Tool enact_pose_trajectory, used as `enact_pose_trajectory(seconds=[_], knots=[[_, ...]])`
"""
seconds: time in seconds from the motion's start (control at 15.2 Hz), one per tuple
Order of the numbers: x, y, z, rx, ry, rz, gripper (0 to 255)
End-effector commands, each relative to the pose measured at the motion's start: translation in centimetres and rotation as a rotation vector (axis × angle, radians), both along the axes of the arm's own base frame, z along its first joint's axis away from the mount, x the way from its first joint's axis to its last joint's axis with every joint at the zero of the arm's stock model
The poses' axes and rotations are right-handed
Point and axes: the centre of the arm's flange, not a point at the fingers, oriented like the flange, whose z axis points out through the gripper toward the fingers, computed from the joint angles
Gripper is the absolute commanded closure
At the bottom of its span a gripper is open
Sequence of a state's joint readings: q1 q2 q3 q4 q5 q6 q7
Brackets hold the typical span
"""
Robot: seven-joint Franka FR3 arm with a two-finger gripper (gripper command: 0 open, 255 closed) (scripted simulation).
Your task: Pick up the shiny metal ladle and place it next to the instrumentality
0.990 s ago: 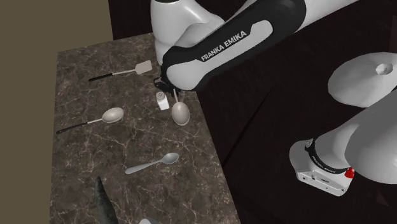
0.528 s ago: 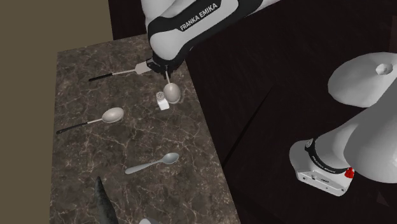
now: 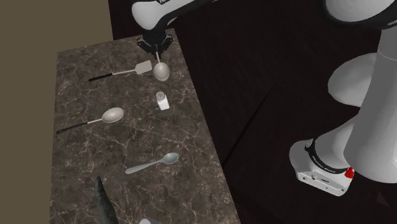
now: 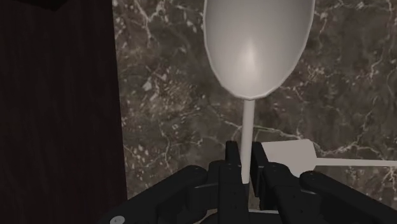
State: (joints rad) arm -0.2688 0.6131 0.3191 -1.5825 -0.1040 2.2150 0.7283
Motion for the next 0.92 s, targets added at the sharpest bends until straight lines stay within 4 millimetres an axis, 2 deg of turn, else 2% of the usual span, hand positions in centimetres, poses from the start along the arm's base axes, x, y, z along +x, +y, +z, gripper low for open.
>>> enact_pose_trajectory(seconds=[0.0,0.13,0.86], knots=[[2.3,-1.6,0.1,0.000,0.001,0.000,255],[4.7,-3.1,0.2,0.000,0.001,0.000,255],[4.7,-3.1,-5.7,0.000,0.001,0.000,255]])
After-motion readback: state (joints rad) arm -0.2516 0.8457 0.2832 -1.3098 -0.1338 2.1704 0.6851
